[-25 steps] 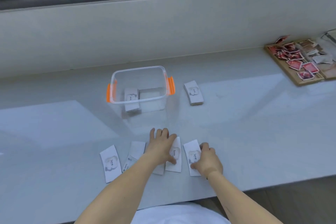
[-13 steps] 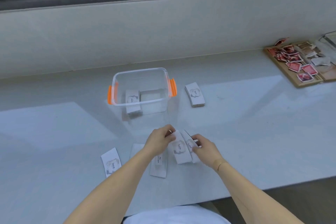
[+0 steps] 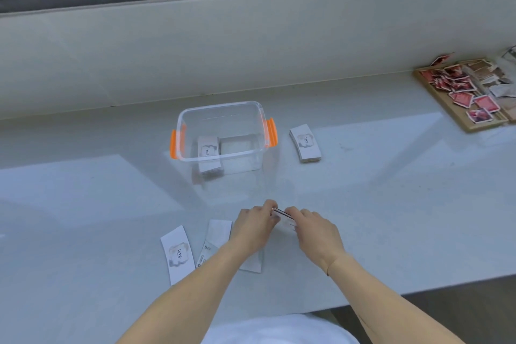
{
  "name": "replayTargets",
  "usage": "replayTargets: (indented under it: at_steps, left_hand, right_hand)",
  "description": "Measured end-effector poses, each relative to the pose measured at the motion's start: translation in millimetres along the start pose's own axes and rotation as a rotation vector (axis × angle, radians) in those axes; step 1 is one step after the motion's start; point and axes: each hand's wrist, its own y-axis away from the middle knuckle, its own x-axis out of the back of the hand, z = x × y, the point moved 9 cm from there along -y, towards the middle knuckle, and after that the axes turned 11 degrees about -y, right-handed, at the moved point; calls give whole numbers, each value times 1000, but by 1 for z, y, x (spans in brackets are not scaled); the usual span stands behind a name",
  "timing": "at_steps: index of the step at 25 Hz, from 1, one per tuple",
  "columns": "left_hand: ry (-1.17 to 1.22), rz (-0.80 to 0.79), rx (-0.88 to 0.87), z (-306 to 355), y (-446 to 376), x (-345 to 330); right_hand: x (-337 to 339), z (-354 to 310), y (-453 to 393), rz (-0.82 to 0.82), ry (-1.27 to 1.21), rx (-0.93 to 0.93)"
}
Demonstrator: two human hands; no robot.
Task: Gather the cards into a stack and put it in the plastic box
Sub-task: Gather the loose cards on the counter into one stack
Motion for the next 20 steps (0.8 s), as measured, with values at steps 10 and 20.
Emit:
replayTargets:
  at_steps: [10,20]
  left_hand:
    - [-131,-98,-115,-53,18,-4]
    - [-319,-112,-160,-47,14,-11]
  right_hand:
    - [-14,-1,2,48,116,-1]
    - [-19,1,4,58,103,-16]
